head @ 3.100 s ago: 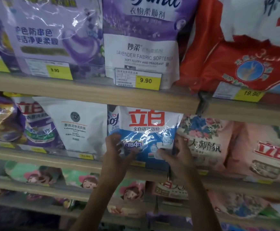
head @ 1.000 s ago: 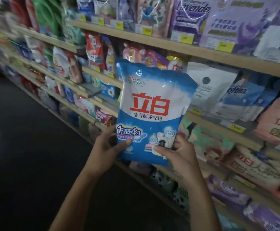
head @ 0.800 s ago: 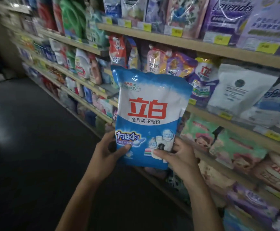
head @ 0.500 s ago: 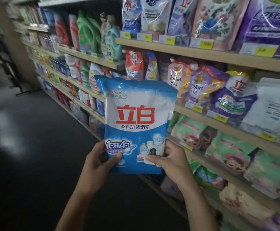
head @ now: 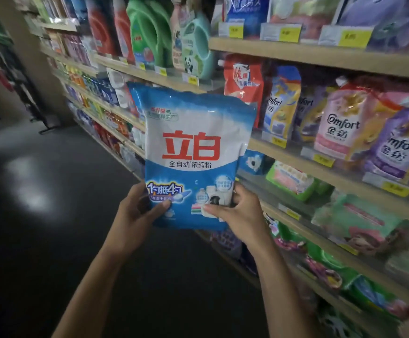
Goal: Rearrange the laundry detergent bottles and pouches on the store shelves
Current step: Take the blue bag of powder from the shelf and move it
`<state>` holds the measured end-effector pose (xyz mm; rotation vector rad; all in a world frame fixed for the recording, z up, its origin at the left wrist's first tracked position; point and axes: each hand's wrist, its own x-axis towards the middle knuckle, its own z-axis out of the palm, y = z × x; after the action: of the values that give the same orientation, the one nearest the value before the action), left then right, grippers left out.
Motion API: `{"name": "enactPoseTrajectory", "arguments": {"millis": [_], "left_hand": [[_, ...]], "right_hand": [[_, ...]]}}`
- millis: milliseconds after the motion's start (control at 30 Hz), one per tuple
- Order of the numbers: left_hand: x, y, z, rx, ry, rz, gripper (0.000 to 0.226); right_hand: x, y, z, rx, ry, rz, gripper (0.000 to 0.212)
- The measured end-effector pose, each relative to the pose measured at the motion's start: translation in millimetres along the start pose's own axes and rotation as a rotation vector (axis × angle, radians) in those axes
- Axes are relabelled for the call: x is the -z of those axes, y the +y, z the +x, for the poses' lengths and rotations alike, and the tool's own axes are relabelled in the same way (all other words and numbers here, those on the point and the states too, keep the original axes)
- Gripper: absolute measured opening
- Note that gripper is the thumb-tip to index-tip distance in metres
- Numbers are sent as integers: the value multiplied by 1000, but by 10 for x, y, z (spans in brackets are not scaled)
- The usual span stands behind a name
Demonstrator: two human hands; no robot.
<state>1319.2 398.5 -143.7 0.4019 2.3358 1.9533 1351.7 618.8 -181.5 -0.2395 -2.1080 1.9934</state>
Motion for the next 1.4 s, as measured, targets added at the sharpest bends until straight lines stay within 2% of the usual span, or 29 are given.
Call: {"name": "enactPoseTrajectory", "arguments": {"millis": [200, 533, 633, 900, 1200, 1400], "left_hand": [[447, -345, 859, -3, -89, -29, 33], [985, -1430, 2179, 25, -314, -37, 44], [842, -1767, 2594, 6, -388, -44, 44], [223, -2595, 3485, -3, -507, -92, 39], [-581, -3345, 3775, 103, -619, -112, 33], [-1031, -3565, 3945, 151, -672, -139, 37]], "right_hand": [[-548, 151, 599, -45, 91, 27, 49], [-1419, 882, 1200, -163, 400, -11, 51], [-1417, 1157, 1471, -179, 484, -40, 48], [-1043, 1902, 2262, -147, 530, -126, 50], [-535, 2762, 2417, -200, 577, -132, 43], [-208, 3040, 2542, -246, 591, -159, 39]]}}
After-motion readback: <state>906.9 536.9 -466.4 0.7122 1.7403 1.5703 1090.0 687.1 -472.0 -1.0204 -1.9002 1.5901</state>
